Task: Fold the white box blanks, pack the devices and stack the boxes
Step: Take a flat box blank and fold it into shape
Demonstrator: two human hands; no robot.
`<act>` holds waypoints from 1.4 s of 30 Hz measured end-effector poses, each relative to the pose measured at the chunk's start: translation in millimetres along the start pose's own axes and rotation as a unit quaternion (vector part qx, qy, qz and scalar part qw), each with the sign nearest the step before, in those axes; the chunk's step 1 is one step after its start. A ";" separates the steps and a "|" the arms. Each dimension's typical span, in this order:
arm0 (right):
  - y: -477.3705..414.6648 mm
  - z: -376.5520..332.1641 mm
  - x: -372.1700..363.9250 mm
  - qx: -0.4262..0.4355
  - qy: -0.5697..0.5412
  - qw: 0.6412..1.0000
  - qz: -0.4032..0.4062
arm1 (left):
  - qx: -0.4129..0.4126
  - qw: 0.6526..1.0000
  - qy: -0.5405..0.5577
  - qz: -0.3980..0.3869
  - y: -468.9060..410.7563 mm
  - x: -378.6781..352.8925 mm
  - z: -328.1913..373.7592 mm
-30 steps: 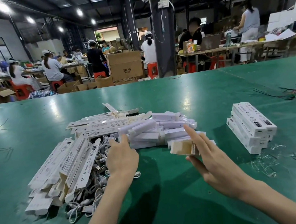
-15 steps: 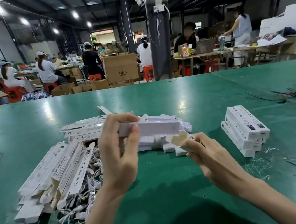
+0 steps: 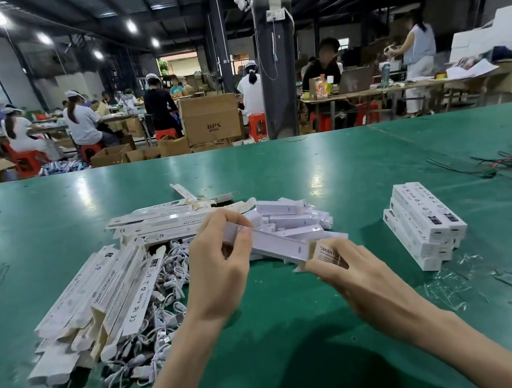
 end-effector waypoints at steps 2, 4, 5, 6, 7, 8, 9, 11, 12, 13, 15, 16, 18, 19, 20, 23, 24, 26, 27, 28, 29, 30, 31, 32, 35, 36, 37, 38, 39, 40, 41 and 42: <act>0.7 -0.9 -3.3 0.010 -0.013 1.000 -0.015 | 0.002 1.000 -0.012 -0.006 -0.5 -1.5 -2.3; 0.8 -0.6 -5.3 0.012 -0.013 1.000 -0.022 | -0.005 1.000 -0.013 -0.005 0.4 -2.2 -2.1; 0.5 -0.4 -5.9 0.011 -0.014 1.000 -0.024 | -0.010 1.000 -0.012 -0.005 1.1 -2.9 -1.0; 0.3 -0.4 -6.0 0.008 -0.017 0.999 -0.025 | -0.015 1.000 -0.010 -0.006 2.2 -4.1 -0.1; -0.4 -0.9 -5.6 0.008 -0.022 0.999 -0.026 | -0.017 1.000 -0.004 -0.010 3.0 -6.4 0.3; -0.8 -1.9 -4.8 0.010 -0.025 0.999 -0.025 | -0.017 1.000 0.006 -0.020 4.4 -9.8 0.3; -1.3 -3.6 -3.7 0.014 -0.026 0.999 -0.022 | -0.014 0.999 0.020 -0.033 6.2 -14.3 0.4; -2.0 -7.4 -1.1 0.019 -0.024 0.999 -0.015 | -0.004 0.997 0.050 -0.053 11.1 -23.9 0.0; -2.1 -8.5 0.3 0.018 -0.027 0.999 -0.013 | -0.003 0.997 0.054 -0.056 13.5 -27.4 0.4; -2.7 -9.0 1.7 0.016 -0.033 0.999 -0.010 | -0.003 0.997 0.051 -0.055 15.4 -30.1 1.3; -3.4 -9.2 5.0 0.011 -0.043 0.999 -0.005 | -0.005 0.998 0.039 -0.051 17.9 -33.7 2.3; -3.7 -9.2 6.7 0.009 -0.044 0.999 -0.002 | -0.015 0.998 0.033 -0.052 18.7 -34.8 3.7; -4.3 -10.3 8.9 0.011 -0.042 0.999 0.005 | -0.048 0.997 0.008 -0.056 20.5 -36.7 9.0; -4.4 -11.4 9.3 0.012 -0.041 0.999 0.008 | -0.061 0.997 -0.008 -0.055 21.5 -37.8 10.8; -4.5 -12.2 9.3 0.013 -0.042 0.999 0.010 | -0.068 0.996 -0.020 -0.050 22.4 -38.2 11.2; -3.7 -11.9 9.3 0.016 -0.040 0.999 0.013 | -0.058 0.998 -0.012 -0.036 22.4 -36.2 9.5; -3.3 -12.3 9.5 0.019 -0.037 0.999 0.014 | -0.049 0.998 0.000 -0.037 21.8 -35.8 8.3; -3.6 -12.9 9.5 0.023 -0.031 0.999 0.019 | -0.035 0.998 0.020 -0.041 20.7 -35.8 6.5; -3.6 -12.8 9.3 0.024 -0.029 0.999 0.021 | -0.032 0.998 0.026 -0.041 20.4 -35.7 6.1; -3.6 -12.4 8.9 0.024 -0.026 0.999 0.023 | -0.029 0.998 0.031 -0.040 20.2 -35.8 5.5; -3.4 -11.8 8.4 0.025 -0.023 0.999 0.024 | -0.027 0.998 0.034 -0.040 20.2 -36.1 4.5; -2.8 -10.8 8.1 0.027 -0.024 0.999 0.026 | -0.027 0.998 0.033 -0.042 20.3 -37.0 3.7; -2.6 -9.9 7.7 0.030 -0.028 0.999 0.027 | -0.028 0.998 0.029 -0.046 20.6 -38.2 3.2; -2.7 -10.0 6.8 0.033 -0.036 0.998 0.028 | -0.031 0.998 0.022 -0.054 21.7 -40.0 2.9; -3.3 -15.1 5.9 0.053 -0.063 0.995 0.047 | -0.059 0.992 -0.014 -0.109 28.9 -53.0 7.0; -3.3 -17.3 5.6 0.059 -0.069 0.994 0.052 | -0.061 0.988 -0.024 -0.141 32.2 -59.1 7.2; -3.1 -18.5 5.3 0.063 -0.073 0.994 0.055 | -0.055 0.983 -0.029 -0.174 35.0 -64.8 6.2; -3.1 -19.1 4.9 0.067 -0.075 0.993 0.057 | -0.044 0.978 -0.033 -0.201 36.7 -68.7 4.1; -2.7 -19.2 4.3 0.071 -0.072 0.993 0.057 | -0.033 0.974 -0.037 -0.221 37.5 -71.0 1.1; -2.1 -18.9 2.9 0.074 -0.066 0.994 0.053 | -0.021 0.970 -0.037 -0.239 38.3 -72.4 -1.8; -2.0 -18.6 1.4 0.077 -0.058 0.994 0.045 | -0.007 0.966 -0.032 -0.256 38.6 -73.3 -5.2; -1.8 -18.3 -0.4 0.077 -0.048 0.995 0.036 | 0.011 0.961 -0.026 -0.274 38.5 -74.2 -8.8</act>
Point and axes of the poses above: each hand's wrist, its own y-axis away from the middle knuckle, its own x-axis out of the back of the hand, z = x × y, the point moved 7 cm from there along -y, towards the middle knuckle, and after that the axes turned 8 degrees about -y, right-handed, at the moved point
